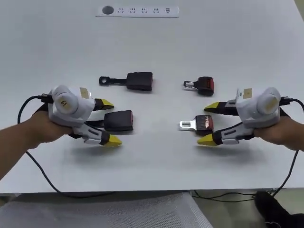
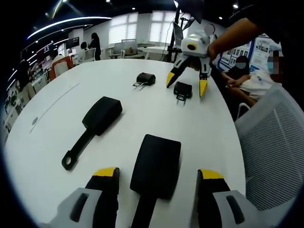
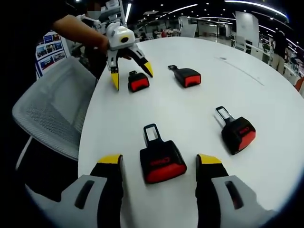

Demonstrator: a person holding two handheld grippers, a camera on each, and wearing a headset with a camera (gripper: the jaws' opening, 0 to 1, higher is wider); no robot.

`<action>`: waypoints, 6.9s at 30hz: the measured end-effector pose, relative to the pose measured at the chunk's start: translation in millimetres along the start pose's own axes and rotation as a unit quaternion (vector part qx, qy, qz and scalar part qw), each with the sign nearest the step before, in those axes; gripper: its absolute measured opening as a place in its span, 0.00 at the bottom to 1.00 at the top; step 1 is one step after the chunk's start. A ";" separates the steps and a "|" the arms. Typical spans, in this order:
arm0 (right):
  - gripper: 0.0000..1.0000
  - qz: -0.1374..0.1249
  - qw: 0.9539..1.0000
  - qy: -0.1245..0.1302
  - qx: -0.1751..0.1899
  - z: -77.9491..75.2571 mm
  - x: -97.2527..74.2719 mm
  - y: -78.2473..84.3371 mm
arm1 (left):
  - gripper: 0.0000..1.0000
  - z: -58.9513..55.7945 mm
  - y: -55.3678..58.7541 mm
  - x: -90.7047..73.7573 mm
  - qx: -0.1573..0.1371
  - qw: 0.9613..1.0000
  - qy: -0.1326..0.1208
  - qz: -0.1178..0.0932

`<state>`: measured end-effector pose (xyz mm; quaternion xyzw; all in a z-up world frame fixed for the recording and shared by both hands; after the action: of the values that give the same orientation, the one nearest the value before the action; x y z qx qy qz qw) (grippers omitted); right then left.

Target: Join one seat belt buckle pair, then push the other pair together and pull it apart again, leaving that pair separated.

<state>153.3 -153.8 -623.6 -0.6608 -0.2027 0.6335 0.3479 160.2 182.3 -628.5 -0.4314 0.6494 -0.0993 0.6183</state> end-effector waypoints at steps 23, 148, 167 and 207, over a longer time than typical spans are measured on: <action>0.35 0.044 0.997 -0.005 -0.061 -1.0 2.9 -2.3 | 0.34 -7.0 -16.8 -8.3 0.099 0.994 0.018 0.040; 0.33 0.028 0.996 -0.014 -0.085 18.4 116.3 -115.4 | 0.32 -2.7 -19.1 -8.2 0.112 0.985 0.018 0.127; 0.33 0.020 0.995 -0.017 -0.093 19.7 117.5 -110.3 | 0.32 0.1 -16.5 -6.7 0.124 0.984 0.027 0.122; 0.31 -0.046 0.994 -0.010 -0.099 22.3 112.4 -97.4 | 0.31 6.1 -12.8 -6.9 0.135 0.985 0.056 0.091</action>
<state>161.2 -3.8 -631.1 -0.6757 -0.2982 0.6000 0.3075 170.3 181.8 -616.3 -0.2763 0.7004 -0.1535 0.6400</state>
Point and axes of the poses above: the centre of the closed fingertips' face, and the gripper's own axes: x roughly forward along the fingers, z roughly to its left, y roughly out of its underside, the point moved 9 cm from there along -x, roughly backward along the fingers, and after that the axes turned 9 degrees about -x, right-handed, at the moved point
